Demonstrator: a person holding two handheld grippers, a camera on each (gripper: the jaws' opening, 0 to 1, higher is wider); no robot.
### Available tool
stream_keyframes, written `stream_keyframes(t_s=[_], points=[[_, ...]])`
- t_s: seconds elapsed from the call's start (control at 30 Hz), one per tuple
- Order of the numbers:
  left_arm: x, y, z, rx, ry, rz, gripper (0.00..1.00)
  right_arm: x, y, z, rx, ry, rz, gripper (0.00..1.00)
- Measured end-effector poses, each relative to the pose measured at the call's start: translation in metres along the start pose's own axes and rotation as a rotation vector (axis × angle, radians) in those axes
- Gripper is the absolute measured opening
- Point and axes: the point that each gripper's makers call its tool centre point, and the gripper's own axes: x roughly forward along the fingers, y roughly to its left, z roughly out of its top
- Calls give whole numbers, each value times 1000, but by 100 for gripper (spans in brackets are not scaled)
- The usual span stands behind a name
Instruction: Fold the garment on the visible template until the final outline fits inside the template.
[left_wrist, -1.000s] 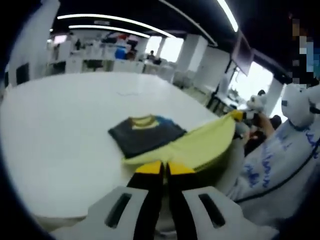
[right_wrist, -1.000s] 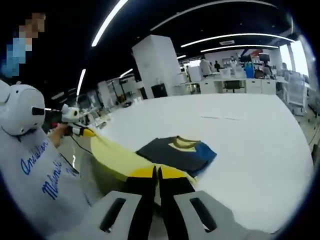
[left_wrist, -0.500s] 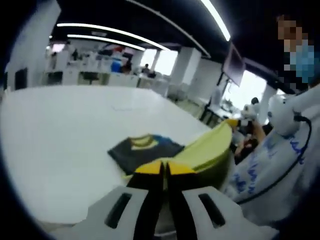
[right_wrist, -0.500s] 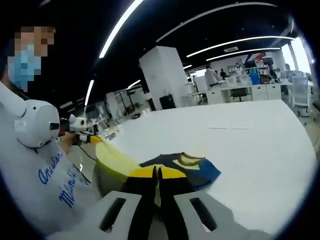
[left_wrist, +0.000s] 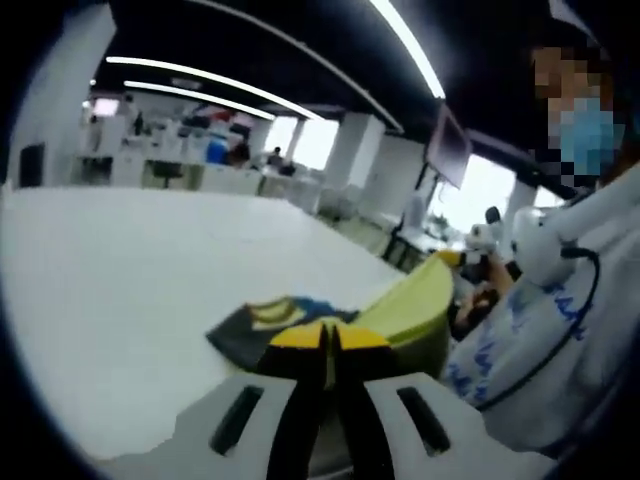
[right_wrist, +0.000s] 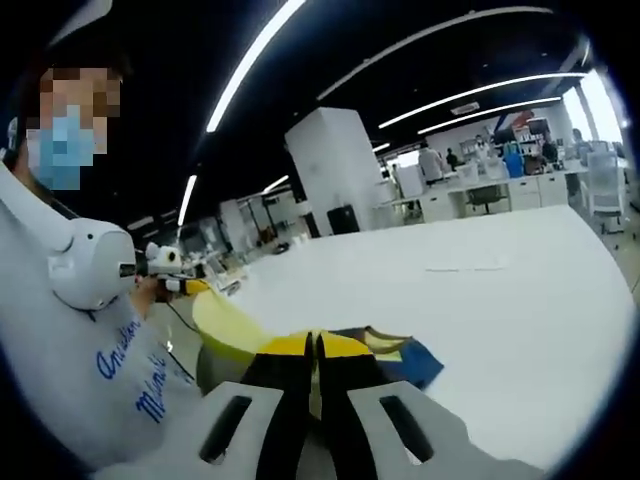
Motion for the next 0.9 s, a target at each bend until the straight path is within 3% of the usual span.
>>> stream_keyframes(t_s=[0.13, 0.2, 0.33, 0.9], points=[[0, 0, 2, 8, -5, 6, 0, 1, 2, -1, 7, -2, 15, 2], [-1, -8, 7, 6, -30, -36, 0, 0, 7, 2, 14, -16, 37, 2], [-4, -11, 12, 13, -45, -49, 0, -3, 11, 6, 25, -43, 69, 2], [-5, -17, 19, 24, -78, -87, 0, -6, 13, 14, 72, -89, 112, 2]])
